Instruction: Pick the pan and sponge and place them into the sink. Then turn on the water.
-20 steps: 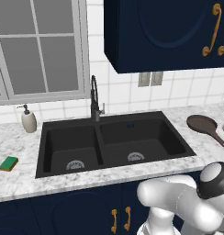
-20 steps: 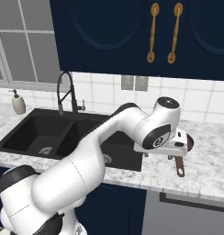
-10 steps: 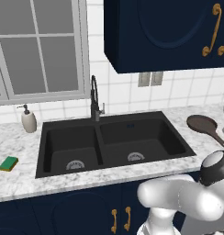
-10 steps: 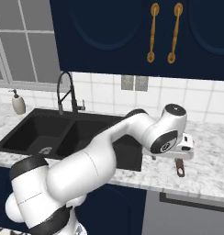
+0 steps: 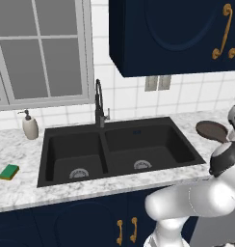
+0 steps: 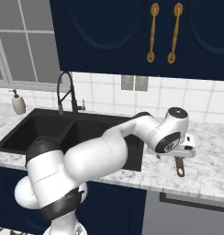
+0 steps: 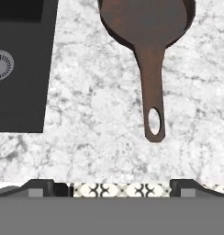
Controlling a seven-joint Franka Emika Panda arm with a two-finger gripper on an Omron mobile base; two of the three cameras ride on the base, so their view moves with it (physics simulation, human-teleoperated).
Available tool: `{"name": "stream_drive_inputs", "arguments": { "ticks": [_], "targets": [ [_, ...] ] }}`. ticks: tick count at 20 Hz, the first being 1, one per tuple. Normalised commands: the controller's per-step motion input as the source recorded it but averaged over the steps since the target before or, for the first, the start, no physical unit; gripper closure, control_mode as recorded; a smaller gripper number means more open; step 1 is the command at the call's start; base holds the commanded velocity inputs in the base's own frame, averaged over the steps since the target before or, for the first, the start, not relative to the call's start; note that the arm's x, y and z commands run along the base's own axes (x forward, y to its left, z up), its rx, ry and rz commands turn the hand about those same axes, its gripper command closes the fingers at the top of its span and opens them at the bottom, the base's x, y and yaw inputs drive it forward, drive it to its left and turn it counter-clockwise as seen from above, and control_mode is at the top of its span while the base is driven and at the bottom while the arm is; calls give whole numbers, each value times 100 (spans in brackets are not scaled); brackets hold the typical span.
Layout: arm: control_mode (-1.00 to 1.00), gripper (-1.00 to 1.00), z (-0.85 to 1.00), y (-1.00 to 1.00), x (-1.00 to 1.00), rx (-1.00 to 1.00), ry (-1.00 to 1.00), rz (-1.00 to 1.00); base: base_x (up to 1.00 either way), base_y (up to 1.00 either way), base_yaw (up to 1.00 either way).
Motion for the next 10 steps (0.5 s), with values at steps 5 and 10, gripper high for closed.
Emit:
{"name": "stream_drive_inputs", "arguments": {
  "ticks": [5,10],
  "targets": [
    [-100,-100,-21,-36,71,0,0,0,0,0,0],
    [-100,-100,-26,-27,54,0,4,0,0,0,0]
  ]
}}
